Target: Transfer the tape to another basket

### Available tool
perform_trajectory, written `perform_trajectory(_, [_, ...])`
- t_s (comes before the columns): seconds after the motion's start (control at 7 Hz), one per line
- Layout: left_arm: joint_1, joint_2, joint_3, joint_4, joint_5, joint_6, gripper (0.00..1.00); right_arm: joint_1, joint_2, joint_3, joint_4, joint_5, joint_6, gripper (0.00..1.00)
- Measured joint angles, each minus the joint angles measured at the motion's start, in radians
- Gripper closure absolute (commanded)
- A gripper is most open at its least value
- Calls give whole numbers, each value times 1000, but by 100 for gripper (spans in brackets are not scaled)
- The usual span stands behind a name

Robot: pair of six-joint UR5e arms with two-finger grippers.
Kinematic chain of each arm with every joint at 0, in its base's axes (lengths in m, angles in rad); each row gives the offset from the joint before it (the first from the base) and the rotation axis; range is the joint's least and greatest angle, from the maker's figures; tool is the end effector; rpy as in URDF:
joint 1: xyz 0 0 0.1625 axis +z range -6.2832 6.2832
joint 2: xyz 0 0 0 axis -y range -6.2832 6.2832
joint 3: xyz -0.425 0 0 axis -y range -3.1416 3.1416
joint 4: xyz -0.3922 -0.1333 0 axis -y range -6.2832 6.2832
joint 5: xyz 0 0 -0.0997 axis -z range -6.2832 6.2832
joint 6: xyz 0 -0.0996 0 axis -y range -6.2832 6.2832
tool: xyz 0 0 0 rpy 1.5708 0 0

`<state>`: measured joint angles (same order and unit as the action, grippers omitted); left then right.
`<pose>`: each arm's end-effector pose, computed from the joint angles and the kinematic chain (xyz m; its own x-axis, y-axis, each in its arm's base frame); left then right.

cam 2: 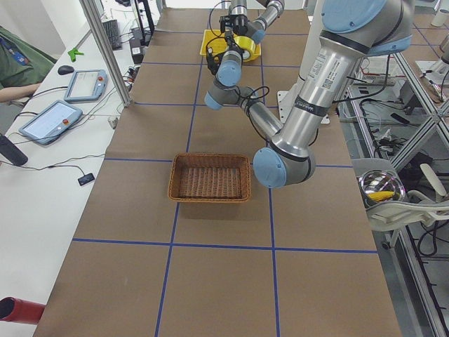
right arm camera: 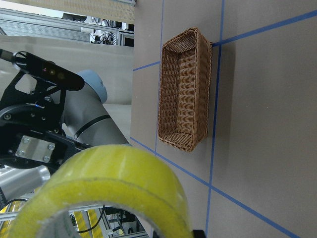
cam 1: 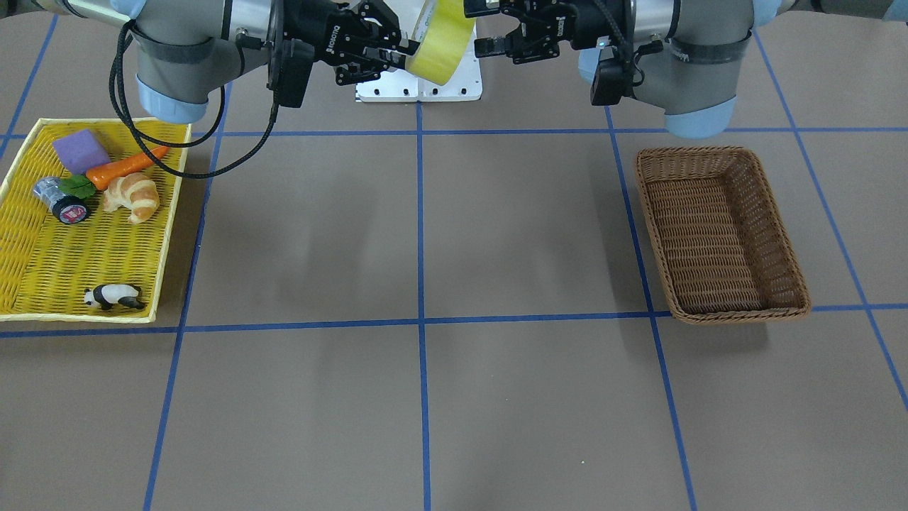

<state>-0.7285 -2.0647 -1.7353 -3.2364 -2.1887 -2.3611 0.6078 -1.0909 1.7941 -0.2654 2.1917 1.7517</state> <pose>0.3248 -0.3911 0.1685 -0.5206 -0.3117 -0.7949 -0.2027 0.9495 -0.2395 -0.3892 -0.3625 0.1612 -0.3481 -0.0639 0.9353 0.0312 0.9963 0.0797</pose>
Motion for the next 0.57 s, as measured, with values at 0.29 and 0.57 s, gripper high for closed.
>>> perform_trajectory(0.29, [20, -1, -5, -3, 11, 0, 21, -5, 0, 0, 0, 0, 0, 100])
perform_trajectory(0.57, [45, -1, -17, -1, 64, -2, 25, -12, -1, -3, -1, 1, 0, 100])
